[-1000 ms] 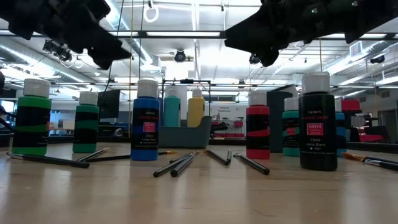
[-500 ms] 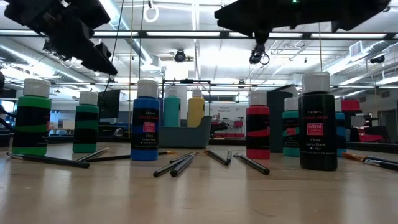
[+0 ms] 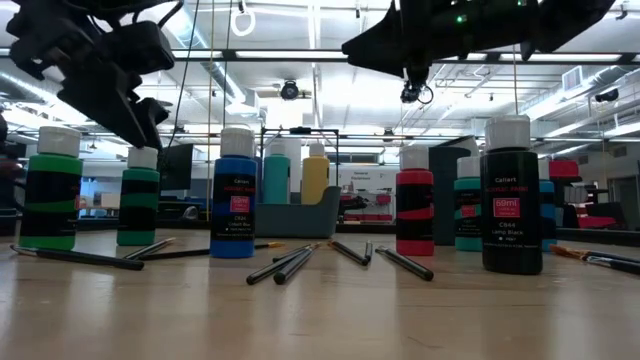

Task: Pick & Place Paint Supplies
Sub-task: Put the light blue paint bottle into the blue bin

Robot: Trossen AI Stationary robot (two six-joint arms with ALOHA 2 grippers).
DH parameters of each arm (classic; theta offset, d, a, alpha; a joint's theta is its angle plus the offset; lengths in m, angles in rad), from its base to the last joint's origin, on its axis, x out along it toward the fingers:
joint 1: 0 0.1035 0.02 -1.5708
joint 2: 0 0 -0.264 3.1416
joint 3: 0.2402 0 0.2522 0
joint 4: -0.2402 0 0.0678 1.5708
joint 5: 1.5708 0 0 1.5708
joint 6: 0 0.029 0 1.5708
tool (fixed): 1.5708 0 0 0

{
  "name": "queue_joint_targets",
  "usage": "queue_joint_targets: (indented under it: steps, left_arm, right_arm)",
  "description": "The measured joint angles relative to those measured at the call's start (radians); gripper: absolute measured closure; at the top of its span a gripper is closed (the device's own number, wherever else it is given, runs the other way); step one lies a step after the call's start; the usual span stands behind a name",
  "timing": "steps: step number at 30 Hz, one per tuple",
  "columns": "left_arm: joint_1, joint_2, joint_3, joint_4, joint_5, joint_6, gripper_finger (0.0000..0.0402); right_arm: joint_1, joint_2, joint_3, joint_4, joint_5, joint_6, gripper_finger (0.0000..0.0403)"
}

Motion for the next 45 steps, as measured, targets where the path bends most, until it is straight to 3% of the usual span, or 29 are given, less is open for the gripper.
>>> queue_joint_targets:
  steps: [9,15,17,22,26,31,37,45]
  left_arm:
    - [0.000,0.060,0.000,0.001,-0.047,0.003,0.0217]
    - [0.000,0.062,0.000,0.002,-0.057,0.000,0.0272]
    - [0.000,0.062,0.000,0.009,-0.085,-0.016,0.0274]
    - [0.000,0.061,0.052,0.032,-0.185,-0.017,0.0274]
    - [0.009,0.061,0.132,0.031,-0.344,-0.014,0.0274]
    - [0.077,0.062,0.213,0.081,-0.464,-0.019,0.0273]
    - [0.225,0.079,0.214,0.166,-0.412,0.045,0.0273]
    - [0.390,0.225,0.178,0.212,-0.290,0.041,0.0271]
  right_arm:
    - [-0.020,0.000,0.000,0.001,0.000,-0.005,0.0233]
    - [-0.039,0.000,0.000,0.001,0.000,-0.005,0.0233]
    - [-0.041,0.000,0.000,0.001,0.000,-0.001,0.0233]
    - [-0.040,0.000,0.000,0.002,0.000,0.001,0.0233]
    - [-0.040,0.000,0.000,0.002,0.000,0.000,0.0233]
    - [-0.040,0.000,0.000,0.002,0.000,0.000,0.0233]
    - [-0.040,0.000,0.000,0.002,0.000,0.002,0.0233]
    - [-0.040,0.000,0.000,0.005,-0.006,0.003,0.0233]
